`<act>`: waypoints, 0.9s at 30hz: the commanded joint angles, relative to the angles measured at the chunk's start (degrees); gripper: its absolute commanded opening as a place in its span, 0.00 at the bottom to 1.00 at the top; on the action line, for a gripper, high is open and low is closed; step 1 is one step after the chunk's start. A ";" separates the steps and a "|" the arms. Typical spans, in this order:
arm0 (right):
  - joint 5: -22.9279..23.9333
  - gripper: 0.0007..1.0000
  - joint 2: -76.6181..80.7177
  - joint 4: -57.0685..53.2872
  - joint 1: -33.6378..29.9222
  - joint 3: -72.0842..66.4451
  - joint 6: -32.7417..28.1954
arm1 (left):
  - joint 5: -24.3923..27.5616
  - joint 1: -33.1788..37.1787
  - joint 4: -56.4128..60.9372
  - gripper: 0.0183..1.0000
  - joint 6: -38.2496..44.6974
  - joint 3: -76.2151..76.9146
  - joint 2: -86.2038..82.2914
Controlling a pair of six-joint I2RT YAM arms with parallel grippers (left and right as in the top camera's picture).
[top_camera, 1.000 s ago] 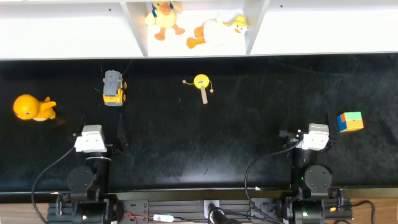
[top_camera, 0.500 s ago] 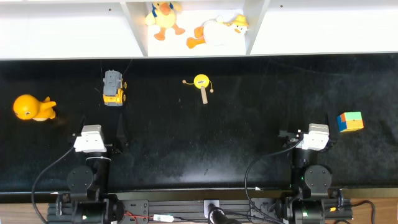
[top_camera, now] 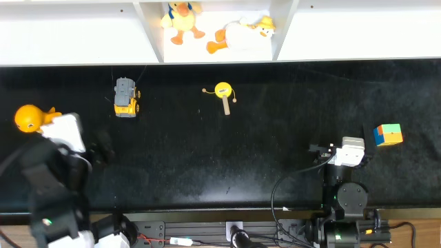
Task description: Store Toys
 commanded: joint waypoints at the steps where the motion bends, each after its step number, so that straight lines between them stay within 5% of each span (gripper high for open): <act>1: -0.35 1.00 -0.37 0.26 -0.17 -0.81 -0.20 | 15.50 11.08 -0.55 0.99 14.58 6.73 8.15; 8: -0.35 1.00 -0.37 0.26 -0.17 -0.81 -0.20 | 21.46 26.64 -1.27 1.00 25.97 7.21 10.97; 15: -0.35 1.00 -0.37 0.26 -0.17 -0.81 -0.20 | 22.08 38.47 -1.05 1.00 26.14 7.28 12.09; 21: -0.35 0.99 -0.37 0.24 -0.17 -0.81 -0.20 | 17.18 40.26 4.87 1.00 26.18 7.28 19.45; 27: -0.35 1.00 -0.37 0.26 -0.17 -0.81 -0.20 | 15.67 34.84 14.14 1.00 26.40 8.72 29.18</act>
